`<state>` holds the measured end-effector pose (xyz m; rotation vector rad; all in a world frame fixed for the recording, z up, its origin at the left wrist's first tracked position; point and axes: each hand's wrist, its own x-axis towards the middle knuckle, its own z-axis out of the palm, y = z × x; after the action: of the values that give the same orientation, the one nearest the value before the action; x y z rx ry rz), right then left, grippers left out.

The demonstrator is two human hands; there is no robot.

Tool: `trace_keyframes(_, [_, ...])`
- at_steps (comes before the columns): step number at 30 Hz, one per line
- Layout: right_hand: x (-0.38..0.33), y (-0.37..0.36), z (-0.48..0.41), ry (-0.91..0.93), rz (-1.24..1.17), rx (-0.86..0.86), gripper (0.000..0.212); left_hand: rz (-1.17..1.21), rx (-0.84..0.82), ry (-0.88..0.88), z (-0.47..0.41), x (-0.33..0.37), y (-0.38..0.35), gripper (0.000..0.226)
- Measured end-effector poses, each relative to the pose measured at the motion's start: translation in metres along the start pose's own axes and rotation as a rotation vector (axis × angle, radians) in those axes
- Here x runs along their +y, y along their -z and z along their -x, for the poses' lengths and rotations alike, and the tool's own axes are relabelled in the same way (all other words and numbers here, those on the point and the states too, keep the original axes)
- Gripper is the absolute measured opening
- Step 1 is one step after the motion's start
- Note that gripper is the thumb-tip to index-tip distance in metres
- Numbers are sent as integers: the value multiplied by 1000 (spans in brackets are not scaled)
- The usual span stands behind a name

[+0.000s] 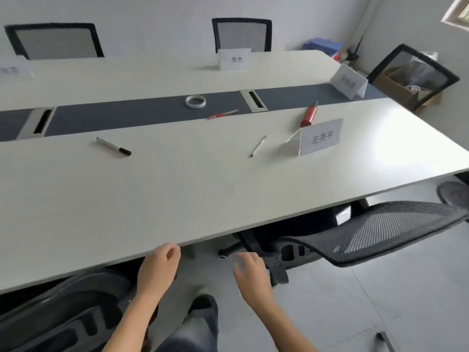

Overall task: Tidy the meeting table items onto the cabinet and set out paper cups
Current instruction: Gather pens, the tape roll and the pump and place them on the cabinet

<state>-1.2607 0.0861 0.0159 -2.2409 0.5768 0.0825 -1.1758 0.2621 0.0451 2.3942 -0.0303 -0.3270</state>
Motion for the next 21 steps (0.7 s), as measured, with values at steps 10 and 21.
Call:
trace_keyframes(10, [-44,15,-125,-50,42,115,31,-172,117,-91,-172,54,-1,23])
trace_keyframes(21, [-33,56,-221,-128,154,91,33,-384,11,-75,-230,49,-47,46])
